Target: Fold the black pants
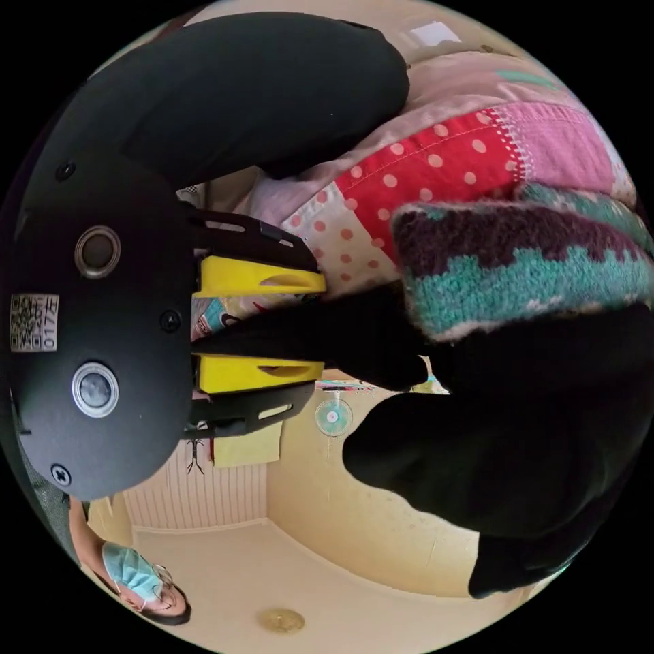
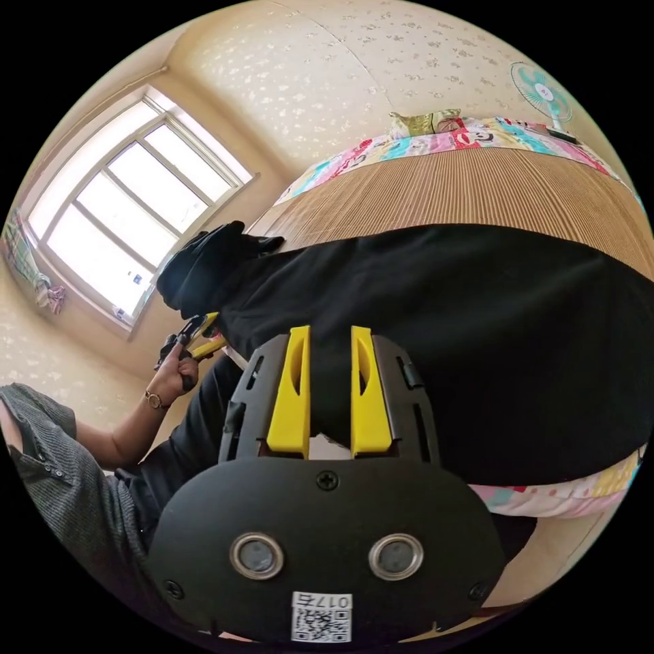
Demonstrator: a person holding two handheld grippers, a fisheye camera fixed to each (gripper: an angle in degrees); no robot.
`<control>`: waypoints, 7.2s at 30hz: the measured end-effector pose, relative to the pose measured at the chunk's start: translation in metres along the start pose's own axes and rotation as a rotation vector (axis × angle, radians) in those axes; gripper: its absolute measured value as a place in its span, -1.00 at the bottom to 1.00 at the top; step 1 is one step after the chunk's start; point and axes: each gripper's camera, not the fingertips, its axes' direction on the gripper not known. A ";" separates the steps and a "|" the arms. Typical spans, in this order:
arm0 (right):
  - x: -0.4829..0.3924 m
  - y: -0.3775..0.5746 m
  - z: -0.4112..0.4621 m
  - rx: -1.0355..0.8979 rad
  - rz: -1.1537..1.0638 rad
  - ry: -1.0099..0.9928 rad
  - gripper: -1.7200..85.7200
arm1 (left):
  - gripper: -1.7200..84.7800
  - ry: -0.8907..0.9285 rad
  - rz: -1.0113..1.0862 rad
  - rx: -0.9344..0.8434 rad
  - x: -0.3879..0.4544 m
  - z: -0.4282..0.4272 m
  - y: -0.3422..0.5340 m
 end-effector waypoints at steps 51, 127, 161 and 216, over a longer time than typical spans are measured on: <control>0.160 0.067 -0.033 0.300 0.529 -0.445 -0.73 | -0.47 -0.165 0.380 -0.587 0.063 0.226 0.069; 0.257 0.217 -0.136 0.653 0.716 -0.446 -0.73 | -0.59 0.222 0.494 -0.822 0.110 0.258 0.224; 0.136 0.186 -0.026 0.266 0.488 -0.390 -0.51 | -0.84 -0.091 0.572 -0.964 0.176 0.538 0.049; 0.286 0.290 -0.083 0.638 0.488 -1.066 -0.49 | -0.79 0.205 0.412 -1.259 0.132 0.451 0.174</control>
